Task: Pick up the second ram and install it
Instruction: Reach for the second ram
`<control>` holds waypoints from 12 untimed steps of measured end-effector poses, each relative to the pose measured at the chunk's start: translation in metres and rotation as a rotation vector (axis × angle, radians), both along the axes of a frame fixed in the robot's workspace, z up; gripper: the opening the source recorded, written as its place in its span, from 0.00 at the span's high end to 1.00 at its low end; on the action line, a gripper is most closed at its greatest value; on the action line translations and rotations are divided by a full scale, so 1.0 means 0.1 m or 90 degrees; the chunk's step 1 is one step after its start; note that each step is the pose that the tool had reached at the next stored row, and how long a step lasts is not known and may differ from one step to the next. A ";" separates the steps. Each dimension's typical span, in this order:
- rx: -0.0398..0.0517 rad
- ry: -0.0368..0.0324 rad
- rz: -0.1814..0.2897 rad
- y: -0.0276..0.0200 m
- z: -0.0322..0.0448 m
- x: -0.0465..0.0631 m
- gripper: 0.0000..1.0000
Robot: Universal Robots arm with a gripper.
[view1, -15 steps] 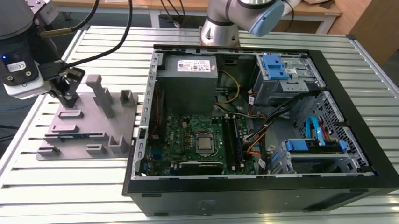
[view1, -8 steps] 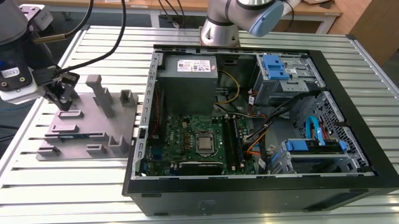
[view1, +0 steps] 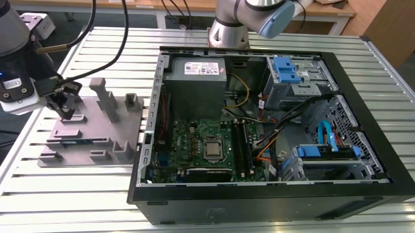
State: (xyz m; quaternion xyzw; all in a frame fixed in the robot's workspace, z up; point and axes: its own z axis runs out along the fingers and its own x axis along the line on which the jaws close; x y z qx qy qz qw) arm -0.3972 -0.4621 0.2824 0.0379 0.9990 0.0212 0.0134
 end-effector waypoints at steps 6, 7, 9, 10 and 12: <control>-0.0001 0.0000 0.000 -0.011 -0.109 -0.06 0.89; -0.0001 0.0000 0.000 -0.015 -0.127 -0.07 0.89; -0.0001 0.0000 0.000 -0.024 -0.163 -0.09 0.89; -0.0001 0.0000 0.000 -0.029 -0.181 -0.10 0.89; -0.0001 0.0000 0.000 -0.040 -0.218 -0.12 0.89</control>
